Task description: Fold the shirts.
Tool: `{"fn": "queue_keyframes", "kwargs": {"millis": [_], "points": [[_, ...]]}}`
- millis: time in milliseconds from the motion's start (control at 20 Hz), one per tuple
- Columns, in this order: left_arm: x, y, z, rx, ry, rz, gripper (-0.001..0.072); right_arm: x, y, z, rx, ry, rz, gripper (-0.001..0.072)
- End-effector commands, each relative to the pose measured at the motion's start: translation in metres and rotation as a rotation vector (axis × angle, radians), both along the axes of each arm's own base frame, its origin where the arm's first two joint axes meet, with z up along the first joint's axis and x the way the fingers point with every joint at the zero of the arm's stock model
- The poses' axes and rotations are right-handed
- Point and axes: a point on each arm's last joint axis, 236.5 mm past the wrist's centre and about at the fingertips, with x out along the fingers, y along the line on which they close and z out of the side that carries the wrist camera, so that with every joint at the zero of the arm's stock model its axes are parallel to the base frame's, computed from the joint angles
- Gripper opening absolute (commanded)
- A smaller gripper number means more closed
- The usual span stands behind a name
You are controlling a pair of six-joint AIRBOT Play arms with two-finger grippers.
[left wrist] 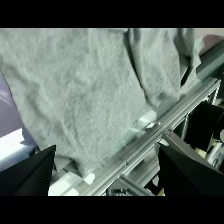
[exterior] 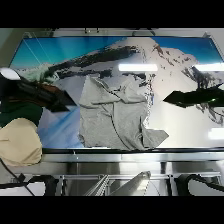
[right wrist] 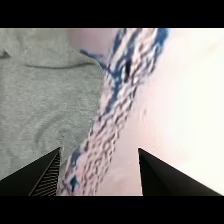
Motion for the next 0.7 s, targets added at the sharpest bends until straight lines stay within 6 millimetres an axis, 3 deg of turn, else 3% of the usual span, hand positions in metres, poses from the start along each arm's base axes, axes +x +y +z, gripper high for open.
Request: {"fn": "queue_keyframes", "kwargs": {"millis": [0, 100, 200, 250, 350, 450, 500, 550, 600, 650], "points": [[-0.086, -0.023, -0.059, 0.03, 0.166, -0.013, 0.0711, -0.009, 0.039, -0.033, 0.09, 0.054, 0.055, 0.0545], [-0.109, -0.038, -0.077, 0.055, 0.2, -0.037, 0.071, -0.002, 0.058, -0.05, 0.088, 0.064, 0.063, 0.054], [-0.127, -0.055, -0.088, 0.09, 0.21, -0.088, 0.0693, -0.003, 0.078, -0.064, 0.09, 0.095, 0.107, 0.0458], [-0.135, -0.062, -0.091, 0.104, 0.202, -0.124, 0.0694, -0.003, 0.086, -0.07, 0.093, 0.111, 0.122, 0.0459], [-0.139, -0.075, -0.097, 0.128, 0.166, -0.164, 0.0693, -0.001, 0.098, -0.078, 0.095, 0.133, 0.142, 0.0458], [-0.129, -0.079, -0.101, 0.147, 0.115, -0.155, 0.0691, 0.005, 0.1, -0.083, 0.106, 0.153, 0.133, 0.045], [-0.12, -0.079, -0.1, 0.153, 0.09, -0.146, 0.06, 0.008, 0.1, -0.083, 0.106, 0.151, 0.135, 0.0323], [-0.107, -0.078, -0.097, 0.156, 0.056, -0.13, 0.0399, 0.012, 0.098, -0.081, 0.104, 0.142, 0.13, 0.0165], [-0.093, -0.075, -0.093, 0.158, 0.027, -0.113, 0.0251, 0.016, 0.095, -0.079, 0.102, 0.132, 0.126, 0.0009], [-0.076, -0.069, -0.087, 0.164, -0.008, -0.096, 0.0079, 0.02, 0.091, -0.075, 0.104, 0.12, 0.123, 0.0014]]}}
